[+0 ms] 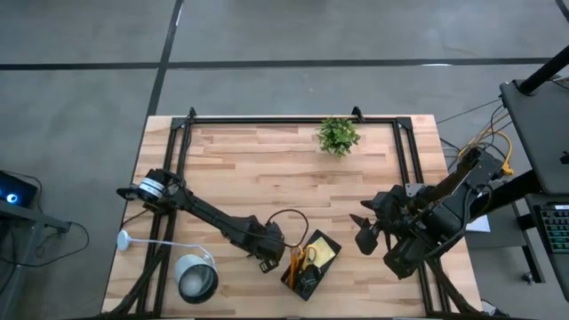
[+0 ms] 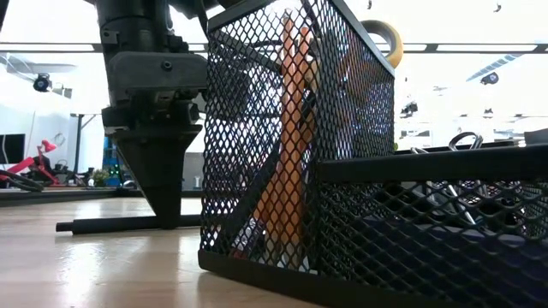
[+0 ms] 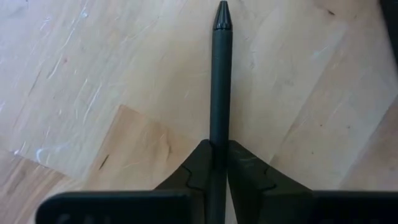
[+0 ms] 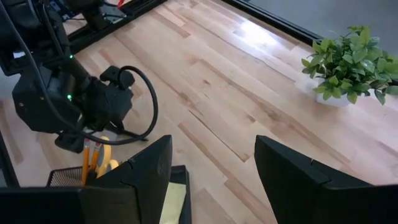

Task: Pick and place office supplies into organizer
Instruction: Put the pen into the desk organizer

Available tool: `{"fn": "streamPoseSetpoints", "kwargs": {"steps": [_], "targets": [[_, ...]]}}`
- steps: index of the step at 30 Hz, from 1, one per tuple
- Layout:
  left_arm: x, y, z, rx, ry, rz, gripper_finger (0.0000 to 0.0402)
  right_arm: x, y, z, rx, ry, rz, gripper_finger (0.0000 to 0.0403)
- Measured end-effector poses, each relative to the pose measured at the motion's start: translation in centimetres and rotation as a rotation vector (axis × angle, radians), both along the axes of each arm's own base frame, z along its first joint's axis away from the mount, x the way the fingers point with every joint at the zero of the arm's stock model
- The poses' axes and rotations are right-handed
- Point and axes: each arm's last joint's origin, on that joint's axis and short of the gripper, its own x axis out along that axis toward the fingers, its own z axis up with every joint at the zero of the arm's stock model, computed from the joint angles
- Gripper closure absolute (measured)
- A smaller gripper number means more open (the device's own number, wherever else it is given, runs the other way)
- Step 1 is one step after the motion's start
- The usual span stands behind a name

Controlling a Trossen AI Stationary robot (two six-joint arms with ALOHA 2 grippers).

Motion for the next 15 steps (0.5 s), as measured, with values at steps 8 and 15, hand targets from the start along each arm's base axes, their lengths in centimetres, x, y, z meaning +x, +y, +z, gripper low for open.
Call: {"fn": "streamPoseSetpoints", "kwargs": {"steps": [8,15], "targets": [[-0.3,0.6,0.6,0.046,-0.004,0.021,0.038,0.0,0.0,0.0,0.014,-0.01,-0.012,0.0188],[-0.7,1.5,3.1,0.048,-0.07,0.044,0.038,0.1,0.0,0.0,0.004,-0.026,-0.019,0.0188]]}}
